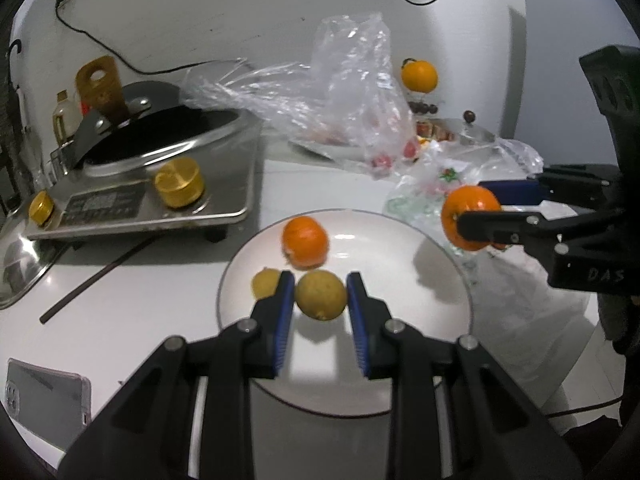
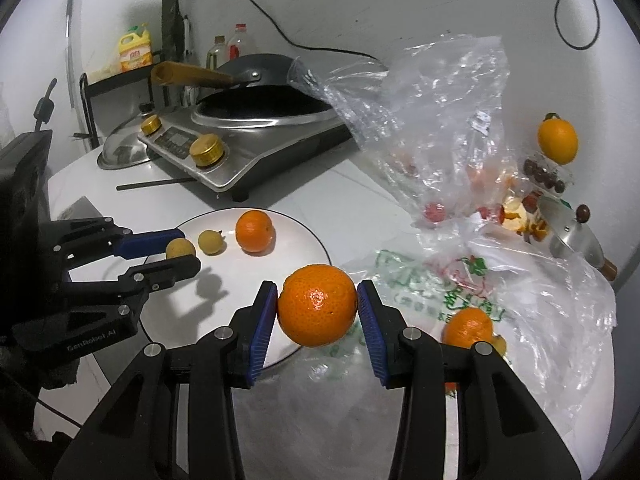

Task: Organize fruits
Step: 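Carry the yellow fruit and tangerine in both tools over the white plate, then lower the yellow fruit in the left tool and tangerine in the right tool onto the plate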

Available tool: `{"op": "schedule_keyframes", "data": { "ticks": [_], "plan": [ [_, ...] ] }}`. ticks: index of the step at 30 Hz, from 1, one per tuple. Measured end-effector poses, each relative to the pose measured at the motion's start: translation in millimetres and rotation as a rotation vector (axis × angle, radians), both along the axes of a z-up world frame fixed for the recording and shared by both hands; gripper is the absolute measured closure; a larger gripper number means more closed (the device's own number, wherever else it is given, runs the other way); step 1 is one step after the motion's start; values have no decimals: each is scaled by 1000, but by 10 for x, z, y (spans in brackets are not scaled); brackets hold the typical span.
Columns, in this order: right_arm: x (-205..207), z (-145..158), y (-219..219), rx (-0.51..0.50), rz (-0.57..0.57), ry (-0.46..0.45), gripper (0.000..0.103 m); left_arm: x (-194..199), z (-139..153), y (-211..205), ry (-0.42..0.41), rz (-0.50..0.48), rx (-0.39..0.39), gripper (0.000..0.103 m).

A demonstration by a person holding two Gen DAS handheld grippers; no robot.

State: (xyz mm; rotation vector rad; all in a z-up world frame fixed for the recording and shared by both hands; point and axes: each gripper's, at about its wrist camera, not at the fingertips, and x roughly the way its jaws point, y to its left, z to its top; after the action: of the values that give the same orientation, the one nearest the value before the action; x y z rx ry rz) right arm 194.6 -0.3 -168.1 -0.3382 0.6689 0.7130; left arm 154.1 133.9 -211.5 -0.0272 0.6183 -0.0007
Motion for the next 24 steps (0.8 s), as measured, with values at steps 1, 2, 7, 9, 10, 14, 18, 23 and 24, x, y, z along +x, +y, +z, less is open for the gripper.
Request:
{"op": "schedule_keyframes", "data": {
  "ticks": [1,2,7,9,10,14,18,23,24],
  "plan": [
    [3,-7,17,-1,2,1,59,-3,-10,26,1,6,2,76],
    [11,-19,49,-4,6,4,59,-4,-25,62,2,11,3,76],
    [51,-78,165,-17,17,15,59,16,-102,194,17,39,-8,76],
    [62,-100,205,-22,21,20,59,24,-124,230,18,45,-11,76],
    [62,-110,223,-24,23,21,59,28,-133,242,19,46,-13,76],
    [97,-151,303,-33,30,31,59,51,-163,288,23,48,-25,76],
    [140,-190,384,-36,38,40,59,67,-174,309,26,42,-41,76],
    [205,-262,474,-39,40,52,59,93,-196,313,38,36,-45,76],
    [221,-273,491,-40,40,54,59,97,-200,316,41,38,-47,76]
  ]
}}
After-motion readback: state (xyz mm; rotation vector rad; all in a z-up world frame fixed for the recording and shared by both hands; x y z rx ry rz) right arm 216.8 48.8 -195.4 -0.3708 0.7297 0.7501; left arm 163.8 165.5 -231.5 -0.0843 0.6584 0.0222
